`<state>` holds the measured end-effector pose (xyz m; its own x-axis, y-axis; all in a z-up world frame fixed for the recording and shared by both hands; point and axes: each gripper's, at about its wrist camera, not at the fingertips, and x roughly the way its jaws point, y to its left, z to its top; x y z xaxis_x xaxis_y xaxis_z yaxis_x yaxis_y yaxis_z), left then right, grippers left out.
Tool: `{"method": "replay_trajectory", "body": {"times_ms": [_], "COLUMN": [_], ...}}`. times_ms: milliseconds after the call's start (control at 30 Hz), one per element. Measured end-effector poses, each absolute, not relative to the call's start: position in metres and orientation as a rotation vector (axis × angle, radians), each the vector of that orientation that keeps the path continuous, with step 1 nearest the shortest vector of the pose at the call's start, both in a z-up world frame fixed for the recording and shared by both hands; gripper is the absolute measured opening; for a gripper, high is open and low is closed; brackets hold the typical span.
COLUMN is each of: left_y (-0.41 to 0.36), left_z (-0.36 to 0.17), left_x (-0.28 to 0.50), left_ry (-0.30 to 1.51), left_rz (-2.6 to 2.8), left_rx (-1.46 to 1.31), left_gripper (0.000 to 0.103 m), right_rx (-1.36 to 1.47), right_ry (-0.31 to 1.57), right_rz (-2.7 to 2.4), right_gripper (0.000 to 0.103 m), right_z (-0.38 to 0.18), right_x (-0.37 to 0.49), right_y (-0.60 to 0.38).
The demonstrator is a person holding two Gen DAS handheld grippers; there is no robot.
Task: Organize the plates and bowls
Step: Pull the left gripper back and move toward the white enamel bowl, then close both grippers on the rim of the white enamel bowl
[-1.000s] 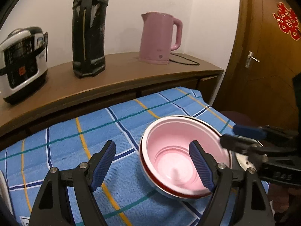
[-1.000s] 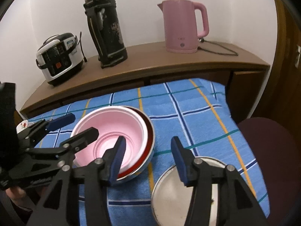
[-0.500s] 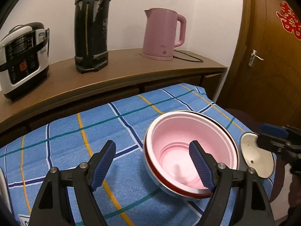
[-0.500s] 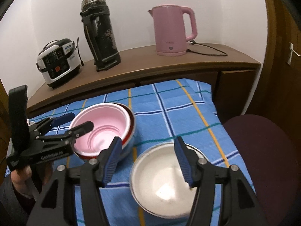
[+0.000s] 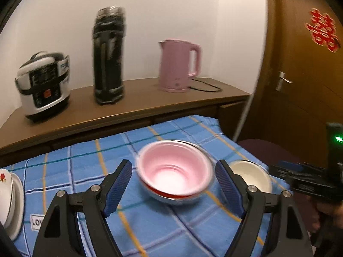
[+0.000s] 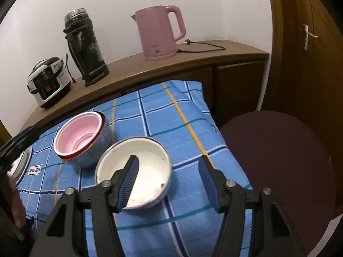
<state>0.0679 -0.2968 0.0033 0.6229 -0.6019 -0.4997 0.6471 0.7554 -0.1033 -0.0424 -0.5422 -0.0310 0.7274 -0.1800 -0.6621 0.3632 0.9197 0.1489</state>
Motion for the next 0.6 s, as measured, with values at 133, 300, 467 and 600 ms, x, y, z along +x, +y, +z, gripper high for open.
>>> {"method": "replay_trajectory", "body": {"times_ms": [133, 300, 467, 600], "left_y": [-0.323, -0.353, -0.367, -0.375], "left_z": [-0.004, -0.023, -0.04, -0.046], "left_x": [0.04, 0.031, 0.044, 0.049], "left_ry": [0.563, 0.62, 0.698, 0.729], "left_rz": [-0.829, -0.905, -0.911, -0.924], "left_rx": [0.137, 0.184, 0.185, 0.176], "left_gripper": [0.082, 0.069, 0.058, 0.055], "right_rx": [0.302, 0.309, 0.32, 0.328], "right_ry": [0.704, 0.711, 0.724, 0.734], "right_rz": [-0.284, -0.267, -0.266, -0.251], "right_gripper": [0.045, 0.035, 0.032, 0.027], "right_z": [-0.037, -0.042, -0.049, -0.056], "right_x": [-0.044, -0.044, -0.043, -0.041], "right_y": [-0.545, -0.543, -0.547, -0.547]}}
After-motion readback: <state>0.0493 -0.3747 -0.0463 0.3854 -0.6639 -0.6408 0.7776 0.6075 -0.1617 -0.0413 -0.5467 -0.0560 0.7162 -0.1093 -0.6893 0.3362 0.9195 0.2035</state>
